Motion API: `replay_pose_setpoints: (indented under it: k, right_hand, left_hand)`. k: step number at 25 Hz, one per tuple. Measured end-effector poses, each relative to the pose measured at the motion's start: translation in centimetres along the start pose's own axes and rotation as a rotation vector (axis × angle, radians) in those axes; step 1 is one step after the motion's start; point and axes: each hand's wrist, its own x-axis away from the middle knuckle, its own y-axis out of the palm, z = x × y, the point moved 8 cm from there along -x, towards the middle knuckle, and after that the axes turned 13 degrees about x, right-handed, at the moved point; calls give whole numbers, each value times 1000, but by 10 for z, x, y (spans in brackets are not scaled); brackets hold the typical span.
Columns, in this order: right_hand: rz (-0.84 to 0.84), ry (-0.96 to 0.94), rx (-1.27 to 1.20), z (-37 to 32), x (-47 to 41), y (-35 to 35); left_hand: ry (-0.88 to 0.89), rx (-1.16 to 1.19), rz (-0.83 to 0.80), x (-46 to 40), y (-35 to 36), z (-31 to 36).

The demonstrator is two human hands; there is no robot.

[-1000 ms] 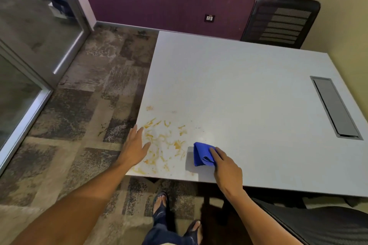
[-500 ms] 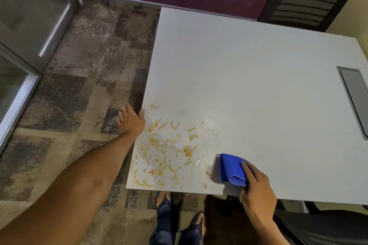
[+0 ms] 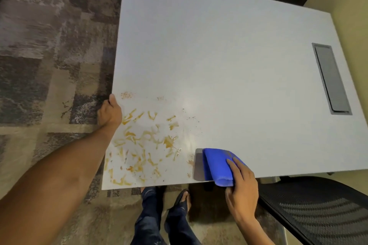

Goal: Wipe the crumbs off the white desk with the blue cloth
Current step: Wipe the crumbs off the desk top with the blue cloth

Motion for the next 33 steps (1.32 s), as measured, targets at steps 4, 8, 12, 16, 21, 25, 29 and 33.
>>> replay_pose_setpoints:
  k: [4, 8, 12, 16, 21, 25, 29, 33]
  right_hand:
    - [-95, -194, 92, -24, 25, 29]
    - [-309, -253, 209, -44, 39, 60]
    - [-338, -349, 264, -61, 45, 71]
    - [-377, -341, 283, -62, 43, 81]
    - [-428, -330, 322, -58, 40, 90]
    - [-447, -320, 329, -58, 40, 95]
    - [-493, -325, 310, -60, 38, 94]
    - [-494, -451, 173, -53, 28, 62]
  left_hand:
    - [32, 44, 19, -2, -1, -2]
    - [46, 69, 68, -3, -4, -4]
    - [59, 64, 69, 1, -4, 1]
    - [80, 49, 94, 0, -6, 2]
    - [76, 33, 91, -2, -5, 2]
    - [19, 0, 52, -5, -2, -3]
    - [109, -15, 181, -5, -6, -7]
    - [446, -278, 88, 36, 3, 33]
